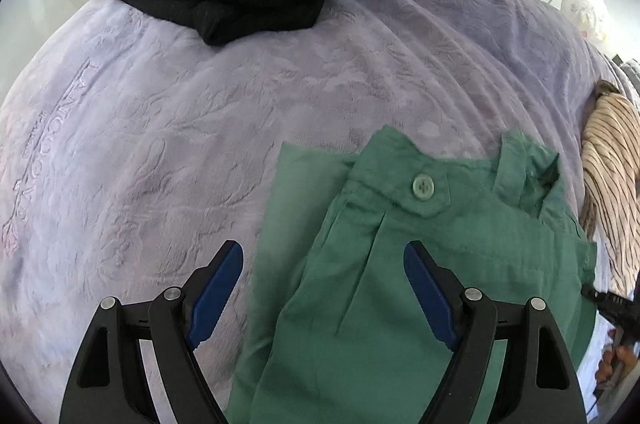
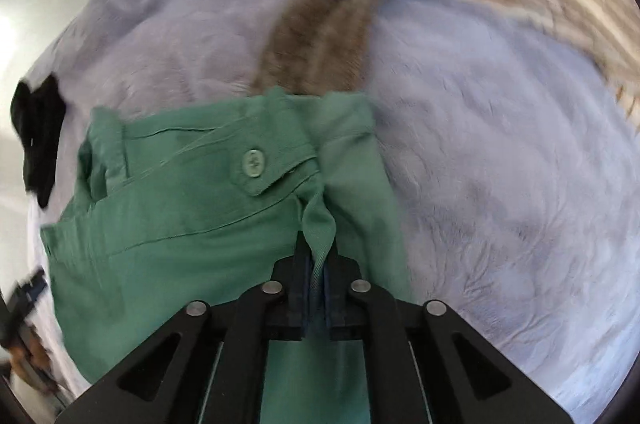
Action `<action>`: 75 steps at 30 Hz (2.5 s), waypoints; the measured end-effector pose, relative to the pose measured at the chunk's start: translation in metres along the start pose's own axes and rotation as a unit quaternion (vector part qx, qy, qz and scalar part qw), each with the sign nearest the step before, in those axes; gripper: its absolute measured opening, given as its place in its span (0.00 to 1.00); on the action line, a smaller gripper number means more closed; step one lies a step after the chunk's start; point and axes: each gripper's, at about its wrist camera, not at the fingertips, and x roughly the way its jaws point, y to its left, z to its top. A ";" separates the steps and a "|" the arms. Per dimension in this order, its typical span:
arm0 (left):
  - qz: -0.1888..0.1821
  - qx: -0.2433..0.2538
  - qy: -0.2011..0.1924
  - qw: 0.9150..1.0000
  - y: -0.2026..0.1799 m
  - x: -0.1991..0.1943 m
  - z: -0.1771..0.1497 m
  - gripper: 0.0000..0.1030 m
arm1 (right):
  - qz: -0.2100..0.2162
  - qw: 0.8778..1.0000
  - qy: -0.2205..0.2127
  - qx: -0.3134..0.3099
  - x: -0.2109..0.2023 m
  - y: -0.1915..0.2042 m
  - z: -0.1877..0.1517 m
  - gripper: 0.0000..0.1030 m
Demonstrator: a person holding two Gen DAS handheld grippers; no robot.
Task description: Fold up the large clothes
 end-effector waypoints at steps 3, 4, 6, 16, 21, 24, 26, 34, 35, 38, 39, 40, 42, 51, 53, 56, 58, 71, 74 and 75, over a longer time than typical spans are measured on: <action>-0.001 0.029 0.008 1.000 0.011 -0.015 -0.014 0.81 | 0.002 1.000 -0.016 0.020 -0.019 -0.006 -0.007 0.53; -0.006 0.033 0.013 0.999 0.016 -0.022 -0.022 0.81 | 0.009 1.000 -0.023 0.020 -0.028 -0.005 -0.012 0.56; -0.023 0.035 0.029 0.999 0.028 -0.033 -0.042 0.81 | 0.059 0.998 -0.034 0.016 -0.053 0.000 -0.032 0.56; -0.095 0.026 0.080 0.992 0.052 -0.035 -0.108 0.81 | 0.263 0.953 0.146 0.039 -0.021 0.070 -0.201 0.59; -0.129 0.025 0.081 0.988 0.048 -0.031 -0.112 0.63 | 0.284 0.939 0.142 0.130 0.025 0.097 -0.229 0.60; -0.115 0.034 0.103 0.987 0.047 -0.023 -0.113 0.05 | 0.281 0.937 0.125 0.168 0.042 0.107 -0.226 0.50; -0.133 0.037 0.087 0.987 0.051 -0.034 -0.115 0.05 | 0.262 0.941 0.121 0.174 0.039 0.112 -0.221 0.19; -0.101 0.035 0.108 0.988 0.077 -0.013 -0.146 0.03 | 0.218 0.961 0.122 0.116 0.045 0.122 -0.230 0.14; -0.101 0.034 0.109 0.988 0.078 -0.010 -0.148 0.03 | 0.213 0.961 0.128 0.121 0.056 0.120 -0.233 0.14; -0.089 0.049 0.105 0.989 0.073 -0.013 -0.149 0.03 | 0.206 0.964 0.128 0.111 0.060 0.126 -0.230 0.14; -0.084 0.054 0.105 0.989 0.070 -0.016 -0.149 0.03 | 0.201 0.965 0.136 0.097 0.058 0.129 -0.229 0.14; -0.076 0.059 0.104 0.990 0.068 -0.020 -0.149 0.03 | 0.197 0.966 0.146 0.086 0.054 0.128 -0.228 0.14; -0.070 0.066 0.093 0.991 0.065 -0.036 -0.146 0.03 | 0.186 0.965 0.178 0.046 0.042 0.133 -0.226 0.16; -0.086 0.071 0.006 0.994 0.026 -0.061 -0.069 0.03 | 0.100 0.995 0.017 -0.009 -0.058 0.076 -0.140 0.16; -0.078 0.078 -0.006 0.994 0.006 -0.045 -0.050 0.03 | 0.070 0.998 -0.006 0.001 -0.057 0.067 -0.112 0.16; -0.067 0.079 -0.019 0.994 -0.019 -0.020 -0.029 0.03 | 0.031 0.999 -0.037 -0.007 -0.050 0.060 -0.069 0.16; -0.040 0.078 -0.024 0.996 -0.028 -0.002 -0.017 0.03 | 0.007 0.998 -0.055 -0.020 -0.045 0.057 -0.050 0.16; 0.019 0.055 0.018 0.998 0.001 0.019 -0.024 0.03 | -0.034 0.999 -0.034 0.014 -0.018 -0.011 -0.041 0.03; 0.005 0.064 -0.004 0.998 -0.004 -0.014 -0.038 0.03 | -0.030 0.999 -0.037 -0.002 -0.041 -0.003 -0.052 0.08; -0.001 0.072 -0.009 0.997 -0.005 -0.022 -0.044 0.03 | -0.023 0.999 -0.038 -0.013 -0.047 0.002 -0.058 0.08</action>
